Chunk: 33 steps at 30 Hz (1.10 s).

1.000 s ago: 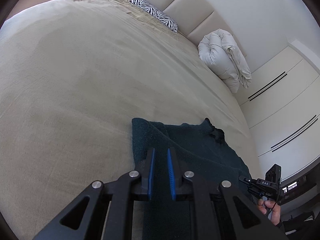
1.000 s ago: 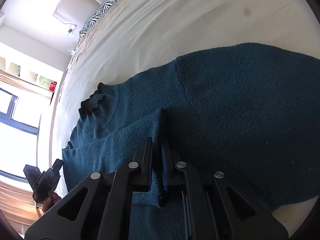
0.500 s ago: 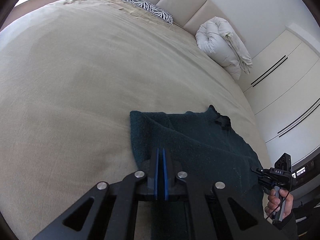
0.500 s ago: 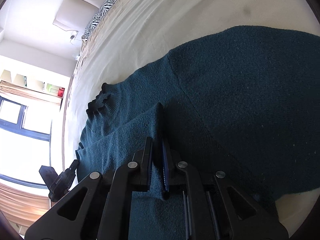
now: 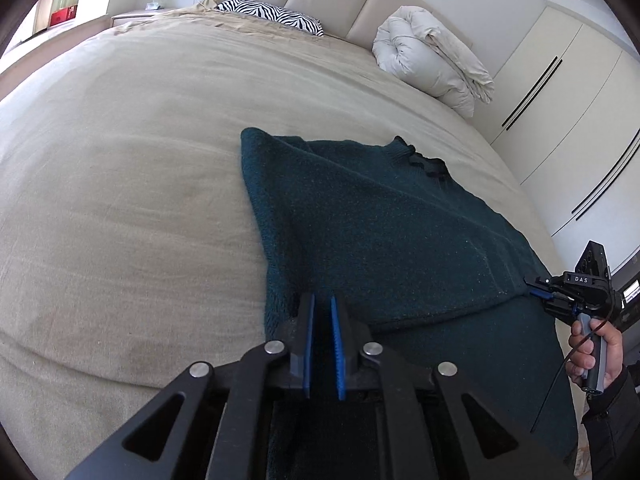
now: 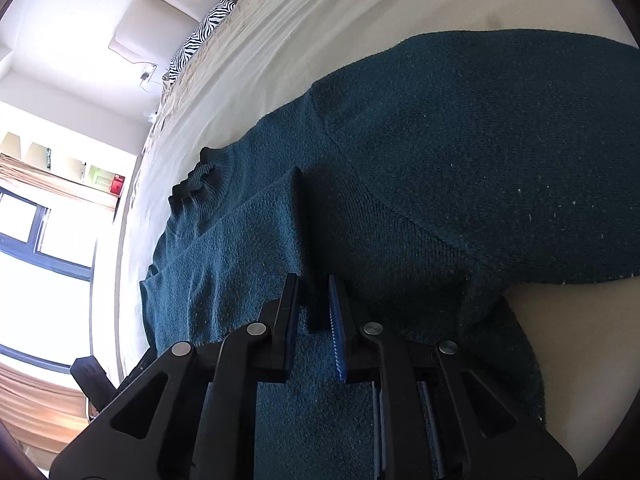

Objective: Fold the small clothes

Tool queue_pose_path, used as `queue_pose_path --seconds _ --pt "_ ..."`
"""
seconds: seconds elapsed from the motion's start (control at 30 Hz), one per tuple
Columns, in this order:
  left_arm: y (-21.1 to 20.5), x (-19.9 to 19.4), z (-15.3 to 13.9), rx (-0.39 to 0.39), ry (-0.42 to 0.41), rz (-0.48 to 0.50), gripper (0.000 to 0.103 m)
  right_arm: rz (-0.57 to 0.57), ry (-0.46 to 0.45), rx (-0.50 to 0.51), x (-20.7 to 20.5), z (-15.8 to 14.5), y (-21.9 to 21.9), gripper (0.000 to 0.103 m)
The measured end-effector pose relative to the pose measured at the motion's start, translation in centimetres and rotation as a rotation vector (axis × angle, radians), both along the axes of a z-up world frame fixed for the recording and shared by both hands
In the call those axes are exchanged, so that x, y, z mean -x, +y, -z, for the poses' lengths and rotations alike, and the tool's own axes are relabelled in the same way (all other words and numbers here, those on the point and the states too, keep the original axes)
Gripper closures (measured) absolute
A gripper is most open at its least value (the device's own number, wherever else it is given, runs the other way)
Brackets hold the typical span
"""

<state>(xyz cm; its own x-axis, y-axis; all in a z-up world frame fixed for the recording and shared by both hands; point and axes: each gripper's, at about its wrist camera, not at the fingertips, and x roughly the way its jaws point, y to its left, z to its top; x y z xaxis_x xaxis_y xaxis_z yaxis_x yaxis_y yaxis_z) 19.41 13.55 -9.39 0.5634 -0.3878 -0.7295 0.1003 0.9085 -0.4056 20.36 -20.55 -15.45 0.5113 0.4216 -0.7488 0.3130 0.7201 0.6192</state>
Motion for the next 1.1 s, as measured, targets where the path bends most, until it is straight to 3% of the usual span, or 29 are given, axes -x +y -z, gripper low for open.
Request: queue_pose_path --seconds 0.07,0.2,0.3,0.33,0.37,0.43,0.53,0.67,0.9,1.0,1.07,1.1 --pt "-0.3 0.4 -0.6 -0.004 0.001 -0.012 0.091 0.009 -0.005 -0.023 0.5 0.1 -0.6 0.089" --pt "-2.5 2.6 -2.7 -0.032 -0.051 0.02 0.066 0.087 -0.085 -0.004 4.0 -2.0 -3.0 0.082" --pt "-4.3 4.9 -3.5 -0.02 -0.081 0.057 0.059 0.176 -0.141 -0.016 8.5 -3.1 -6.1 0.066" --pt "-4.9 5.5 -3.7 -0.004 -0.08 0.067 0.058 0.22 -0.15 -0.024 10.3 -3.3 -7.5 0.054" --pt "-5.5 6.0 -3.8 0.017 -0.076 0.077 0.057 0.272 -0.162 -0.029 12.1 -3.3 -8.9 0.052" --pt "-6.9 6.8 -3.8 0.065 -0.065 0.102 0.056 0.37 -0.175 -0.047 15.6 -3.2 -12.2 0.052" --pt "-8.4 7.5 -3.7 0.142 -0.039 0.109 0.046 0.534 -0.174 -0.106 20.4 -2.1 -17.5 0.052" --pt "-9.8 7.7 -3.5 0.223 0.001 0.096 0.042 0.694 -0.182 -0.191 24.3 -0.4 -22.9 0.052" --pt "-10.6 7.5 -3.3 0.298 0.046 0.068 0.041 0.892 -0.23 -0.343 25.9 2.0 -30.1 0.055" --pt "-10.5 6.9 -3.0 0.328 0.066 0.055 0.039 0.907 -0.236 -0.322 25.1 2.1 -32.1 0.057" --pt "-10.3 6.4 -2.6 0.351 0.083 0.044 0.039 0.9 -0.21 -0.271 24.3 1.8 -33.0 0.075" --pt "-10.2 6.2 -2.5 0.36 0.087 0.04 0.039 0.892 -0.203 -0.255 24.0 1.6 -33.3 0.078"
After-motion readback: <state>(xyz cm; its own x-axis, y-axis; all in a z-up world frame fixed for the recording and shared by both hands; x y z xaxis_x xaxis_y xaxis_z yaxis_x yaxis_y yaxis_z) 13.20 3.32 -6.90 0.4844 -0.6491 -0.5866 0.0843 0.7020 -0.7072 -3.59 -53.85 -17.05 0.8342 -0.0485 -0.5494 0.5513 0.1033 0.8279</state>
